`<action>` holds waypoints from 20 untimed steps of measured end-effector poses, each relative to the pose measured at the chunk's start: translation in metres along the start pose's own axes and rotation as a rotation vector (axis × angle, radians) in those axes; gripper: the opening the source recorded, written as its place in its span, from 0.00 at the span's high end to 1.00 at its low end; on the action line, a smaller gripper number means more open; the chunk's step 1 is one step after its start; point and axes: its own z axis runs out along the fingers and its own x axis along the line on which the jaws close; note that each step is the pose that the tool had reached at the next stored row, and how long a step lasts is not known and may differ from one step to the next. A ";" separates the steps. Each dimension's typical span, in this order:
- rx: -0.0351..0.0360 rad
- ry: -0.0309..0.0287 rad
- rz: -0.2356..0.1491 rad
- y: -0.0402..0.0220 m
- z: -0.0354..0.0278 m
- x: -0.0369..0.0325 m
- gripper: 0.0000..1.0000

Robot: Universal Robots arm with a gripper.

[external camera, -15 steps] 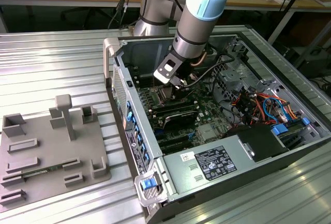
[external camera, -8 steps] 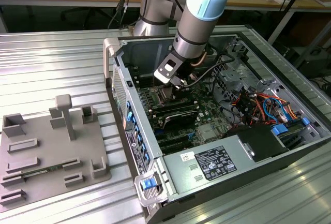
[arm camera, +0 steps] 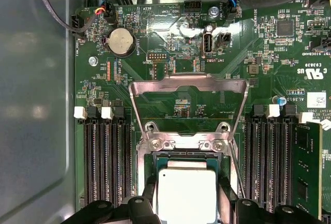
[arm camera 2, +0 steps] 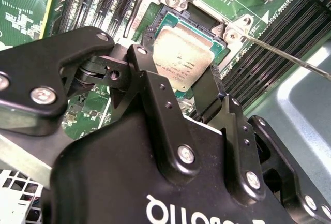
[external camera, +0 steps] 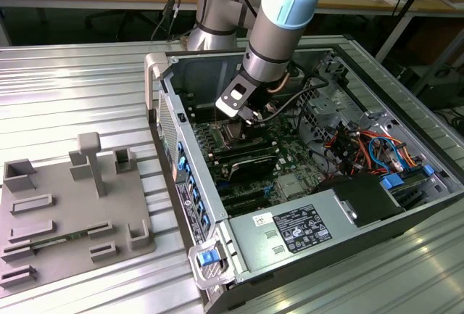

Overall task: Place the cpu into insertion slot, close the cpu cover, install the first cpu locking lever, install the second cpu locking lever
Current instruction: 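Place the cpu into insertion slot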

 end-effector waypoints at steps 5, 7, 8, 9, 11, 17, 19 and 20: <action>0.0000 -0.0001 0.000 -0.0001 -0.0001 -0.0003 0.45; -0.0001 0.0000 0.000 0.0001 0.0002 -0.0005 0.45; -0.0001 0.0000 0.000 0.0001 0.0001 -0.0005 0.45; -0.0001 0.0000 0.000 0.0001 0.0001 -0.0005 0.45; -0.0002 0.0001 0.000 0.0001 0.0002 -0.0005 0.45; -0.0001 -0.0003 0.000 0.0009 0.0001 -0.0005 0.45; 0.0002 -0.0006 0.000 0.0013 0.0000 -0.0005 0.45; 0.0003 -0.0007 0.000 0.0016 -0.0001 -0.0005 0.45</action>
